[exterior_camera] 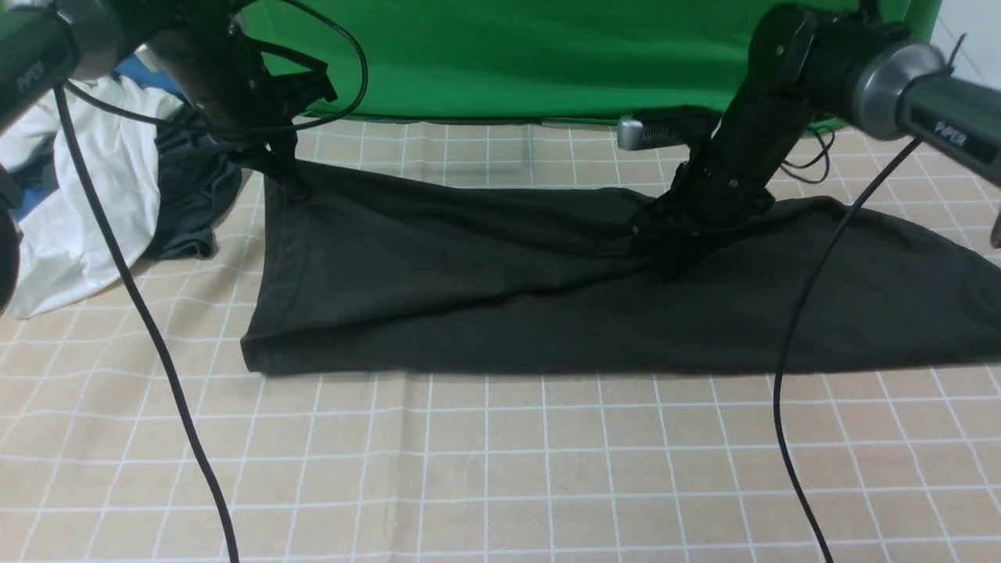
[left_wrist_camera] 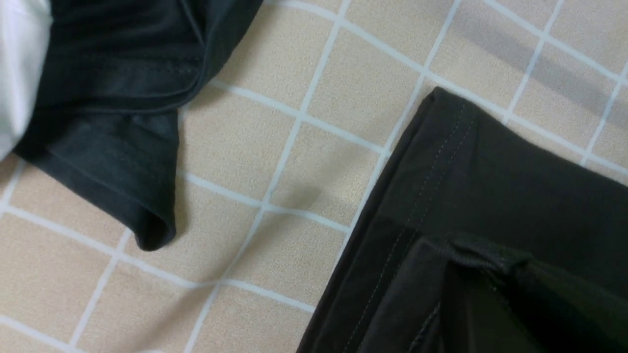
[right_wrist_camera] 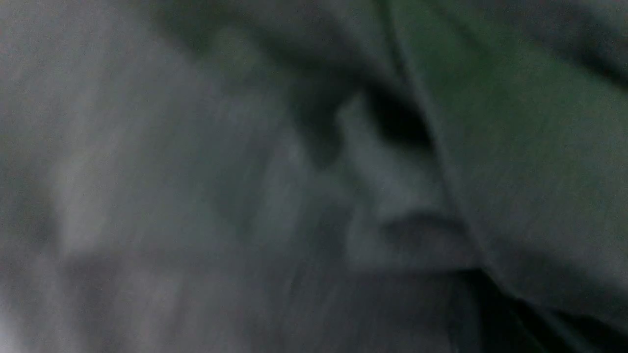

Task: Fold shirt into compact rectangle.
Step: 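Fold the black garment in half by bringing its near edge over to the far edge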

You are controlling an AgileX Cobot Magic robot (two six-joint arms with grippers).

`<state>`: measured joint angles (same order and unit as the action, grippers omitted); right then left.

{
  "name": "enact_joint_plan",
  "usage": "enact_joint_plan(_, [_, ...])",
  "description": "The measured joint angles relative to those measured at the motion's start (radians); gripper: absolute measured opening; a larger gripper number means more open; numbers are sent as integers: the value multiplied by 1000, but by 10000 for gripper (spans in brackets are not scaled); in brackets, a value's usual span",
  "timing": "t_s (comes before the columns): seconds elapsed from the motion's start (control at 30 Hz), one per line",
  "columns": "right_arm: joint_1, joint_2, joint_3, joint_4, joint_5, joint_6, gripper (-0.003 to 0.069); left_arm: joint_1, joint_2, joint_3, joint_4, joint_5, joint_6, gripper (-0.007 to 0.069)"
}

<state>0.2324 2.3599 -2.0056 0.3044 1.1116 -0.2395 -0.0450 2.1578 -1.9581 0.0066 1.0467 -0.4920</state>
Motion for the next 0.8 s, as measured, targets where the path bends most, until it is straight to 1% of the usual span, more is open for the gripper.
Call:
enact_joint_plan(0.07, [0, 5, -1, 5, -28, 4, 36, 0, 0, 0, -1, 0, 0, 30])
enact_joint_plan(0.1, [0, 11, -2, 5, -119, 8, 36, 0, 0, 0, -7, 0, 0, 30])
enact_joint_plan(0.17, [1, 18, -2, 10, -213, 16, 36, 0, 0, 0, -7, -1, 0, 30])
enact_joint_plan(0.2, [1, 18, -2, 10, -222, 16, 36, 0, 0, 0, -7, -1, 0, 30])
enact_joint_plan(0.23, [3, 23, -4, 10, -315, 22, 36, 0, 0, 0, -7, -7, 0, 30])
enact_joint_plan(0.27, [3, 29, -10, 6, -352, 23, 36, 0, 0, 0, -7, -14, -2, 30])
enact_joint_plan(0.33, [3, 39, -26, 0, -379, 24, 36, 0, 0, 0, -7, -24, -12, 30])
enact_joint_plan(0.47, [2, 44, -60, -10, -355, 24, 36, 0, 1, 0, -7, -44, -27, 36])
enact_joint_plan(0.53, [2, 44, -62, -12, -351, 24, 36, 0, 2, 0, 3, -55, -32, 51])
enact_joint_plan(0.63, [2, 44, -63, -16, -323, 24, 38, 2, 11, 0, 55, -109, -77, 123])
enact_joint_plan(0.67, [2, 44, -63, -16, -310, 22, 38, 3, 15, 0, 73, -131, -91, 161])
enact_joint_plan(0.8, [2, 43, -63, -16, -271, -22, 39, 5, 19, 0, 136, -156, -106, 280])
